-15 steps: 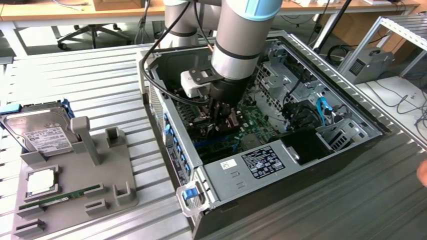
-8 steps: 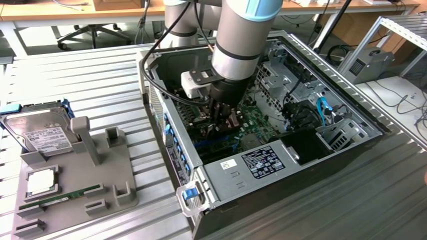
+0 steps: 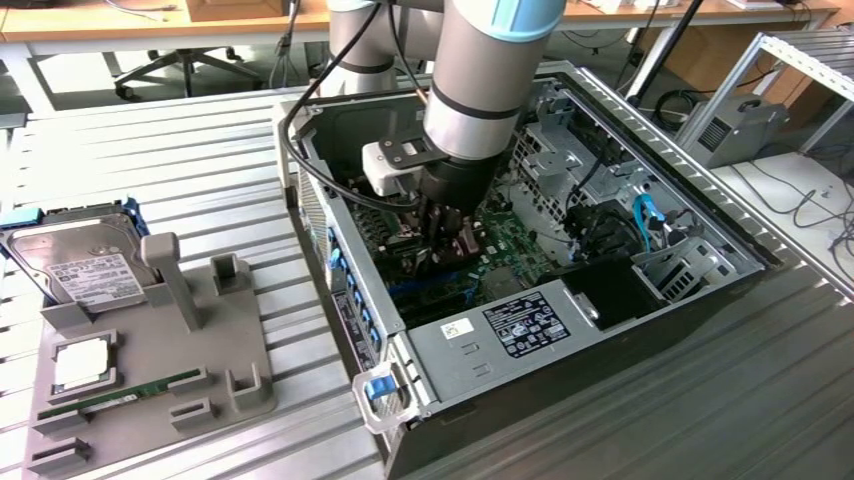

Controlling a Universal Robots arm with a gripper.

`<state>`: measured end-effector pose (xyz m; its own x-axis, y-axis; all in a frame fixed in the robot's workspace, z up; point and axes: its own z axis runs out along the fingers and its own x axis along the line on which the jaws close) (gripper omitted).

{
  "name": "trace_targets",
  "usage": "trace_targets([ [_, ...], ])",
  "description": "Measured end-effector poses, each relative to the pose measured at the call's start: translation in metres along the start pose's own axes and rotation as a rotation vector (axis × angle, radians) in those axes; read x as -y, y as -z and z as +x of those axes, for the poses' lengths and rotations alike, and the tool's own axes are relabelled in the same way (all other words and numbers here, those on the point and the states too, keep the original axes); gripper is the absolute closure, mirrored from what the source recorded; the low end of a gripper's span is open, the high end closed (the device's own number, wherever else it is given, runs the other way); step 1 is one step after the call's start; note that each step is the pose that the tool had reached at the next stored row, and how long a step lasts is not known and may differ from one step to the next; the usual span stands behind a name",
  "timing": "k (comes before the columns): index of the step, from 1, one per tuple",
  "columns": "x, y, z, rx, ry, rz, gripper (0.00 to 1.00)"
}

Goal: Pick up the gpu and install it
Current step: 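Insert the gpu into the slot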

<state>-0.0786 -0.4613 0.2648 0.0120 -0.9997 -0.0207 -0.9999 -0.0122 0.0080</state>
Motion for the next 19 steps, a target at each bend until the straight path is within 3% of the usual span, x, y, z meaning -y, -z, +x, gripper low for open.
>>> trace_targets([
  [19, 0.0016, -0.0058, 0.0001, 0.0, 0.0, 0.0, 0.74],
])
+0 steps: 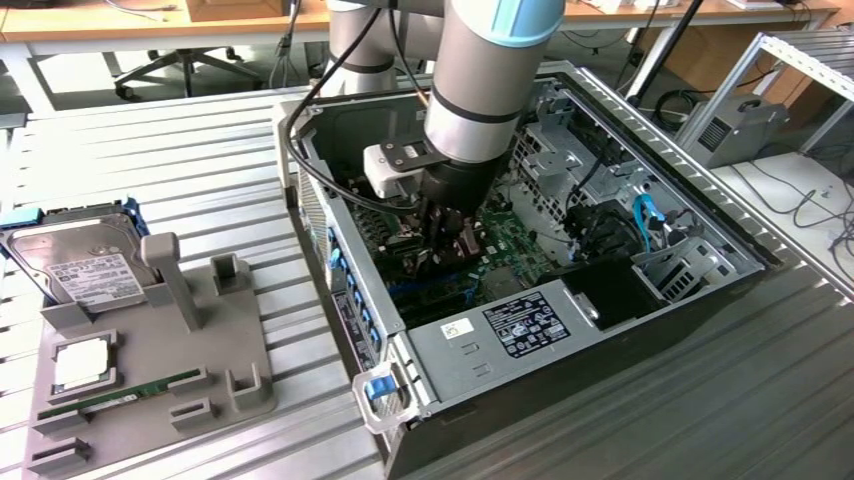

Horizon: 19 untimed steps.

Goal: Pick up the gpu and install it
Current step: 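Insert the gpu into the slot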

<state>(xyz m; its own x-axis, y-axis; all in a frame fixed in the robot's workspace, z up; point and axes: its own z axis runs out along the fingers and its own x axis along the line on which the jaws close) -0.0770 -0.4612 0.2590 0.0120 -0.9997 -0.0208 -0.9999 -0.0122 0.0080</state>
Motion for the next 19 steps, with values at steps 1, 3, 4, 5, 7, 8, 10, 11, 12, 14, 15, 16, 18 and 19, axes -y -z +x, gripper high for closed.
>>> trace_targets([
  [1, 0.0, 0.0004, 0.0, 0.0001, 0.0, 0.0, 0.74],
  [3, 0.0, 0.0013, -0.0001, 0.001, 0.0, 0.0004, 0.74],
  [4, 0.0, 0.0019, -0.0002, 0.0016, 0.0, 0.0006, 0.74],
  [5, 0.0, 0.003, -0.0001, 0.0014, 0.0, 0.0004, 0.74],
  [7, -0.0001, 0.0053, -0.0001, 0.0015, 0.0, 0.0002, 0.74],
  [8, -0.0001, 0.0063, -0.0001, 0.0018, 0.0, 0.0001, 0.74],
  [10, -0.0001, 0.0066, -0.0001, 0.0048, 0.0, 0.0001, 0.74],
  [11, -0.0001, 0.0066, -0.0001, 0.0085, 0.0, 0.0002, 0.74],
  [12, -0.0002, 0.0065, -0.0001, 0.0118, 0.0, 0.0002, 0.74],
  [14, -0.0008, 0.0062, -0.0001, 0.0169, 0.0, 0.0003, 0.74],
  [15, -0.0011, 0.0061, -0.0001, 0.0188, 0.0, 0.0003, 0.74],
  [16, -0.0012, 0.006, -0.0002, 0.02, 0.0, 0.0003, 0.74],
  [18, -0.0015, 0.0058, -0.0001, 0.0206, 0.0, 0.0004, 0.74],
  [19, -0.0015, 0.0058, 0.0, 0.0205, 0.0, 0.0003, 0.74],
])
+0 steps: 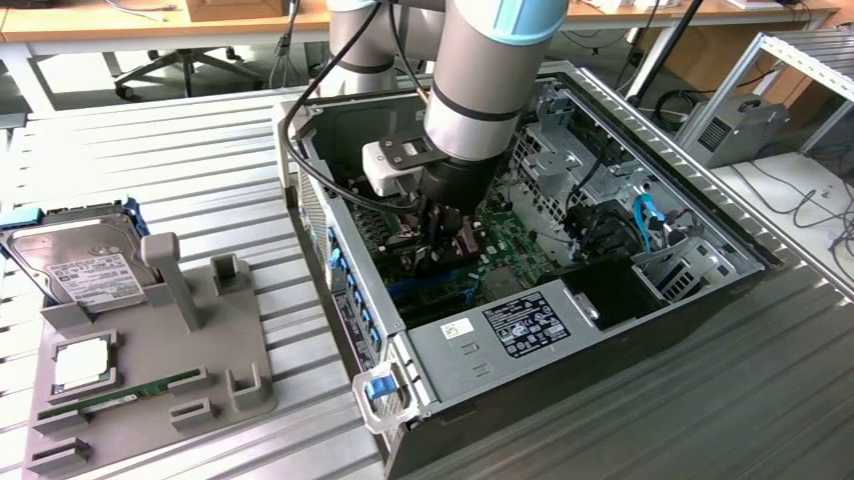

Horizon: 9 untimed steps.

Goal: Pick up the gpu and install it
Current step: 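Insert the gpu into the slot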

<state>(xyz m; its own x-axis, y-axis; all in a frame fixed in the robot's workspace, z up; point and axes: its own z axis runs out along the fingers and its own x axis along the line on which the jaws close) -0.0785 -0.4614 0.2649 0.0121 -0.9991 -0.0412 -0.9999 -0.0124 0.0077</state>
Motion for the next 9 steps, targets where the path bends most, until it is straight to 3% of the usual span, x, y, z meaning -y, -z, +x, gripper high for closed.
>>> trace_targets([
  [4, 0.0, -0.0001, 0.0002, -0.0024, 0.0, -0.0001, 0.74],
  [9, 0.0, -0.0006, 0.0003, -0.0098, -0.001, -0.0002, 0.74],
])
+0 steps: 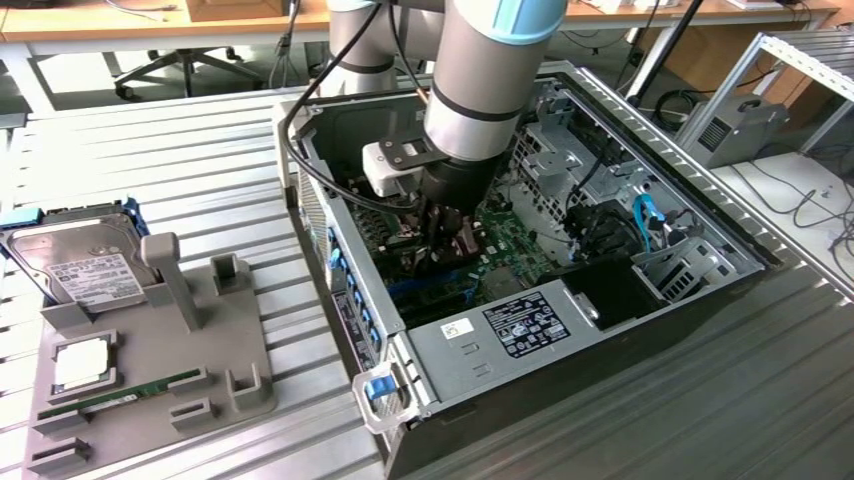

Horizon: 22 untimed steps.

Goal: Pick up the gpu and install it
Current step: 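Insert the gpu into the slot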

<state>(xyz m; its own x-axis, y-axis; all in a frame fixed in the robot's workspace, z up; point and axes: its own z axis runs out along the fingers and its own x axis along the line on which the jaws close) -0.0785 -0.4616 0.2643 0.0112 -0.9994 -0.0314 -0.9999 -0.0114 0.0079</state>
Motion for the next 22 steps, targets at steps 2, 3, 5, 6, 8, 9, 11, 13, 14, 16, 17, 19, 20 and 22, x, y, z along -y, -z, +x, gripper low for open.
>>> trace_targets([
  [2, 0.0, -0.0002, 0.0, -0.0002, 0.0, 0.0, 0.74],
  [3, 0.0, -0.0007, 0.0, 0.0002, 0.0, 0.0002, 0.74],
  [5, 0.0, -0.0011, -0.0005, 0.0, -0.005, 0.0002, 0.74],
  [6, 0.0, -0.0012, -0.0007, 0.0001, -0.01, 0.0004, 0.74],
  [8, -0.0001, -0.0012, -0.0008, 0.0001, -0.013, 0.0005, 0.74],
  [9, -0.0004, -0.0013, -0.0009, 0.0001, -0.013, 0.0005, 0.74],
  [11, -0.0019, -0.0014, -0.0009, 0.0003, -0.013, 0.0006, 0.74],
  [13, -0.004, -0.0015, -0.0009, 0.0003, -0.013, 0.0007, 0.74],
  [14, -0.0049, -0.0014, -0.0009, 0.0002, -0.013, 0.0005, 0.74],
  [16, -0.0056, -0.0015, -0.0009, 0.0003, -0.013, 0.0005, 0.74],
  [17, -0.0056, -0.0015, -0.0009, 0.0002, -0.013, 0.0006, 0.74],
  [19, -0.0056, -0.0015, -0.0008, -0.0006, -0.013, 0.0004, 0.74],
  [20, -0.0056, -0.0019, -0.0008, -0.0013, -0.013, 0.0004, 0.74],
  [22, -0.0056, -0.0032, -0.0007, -0.0036, -0.013, 0.0002, 0.74],
])
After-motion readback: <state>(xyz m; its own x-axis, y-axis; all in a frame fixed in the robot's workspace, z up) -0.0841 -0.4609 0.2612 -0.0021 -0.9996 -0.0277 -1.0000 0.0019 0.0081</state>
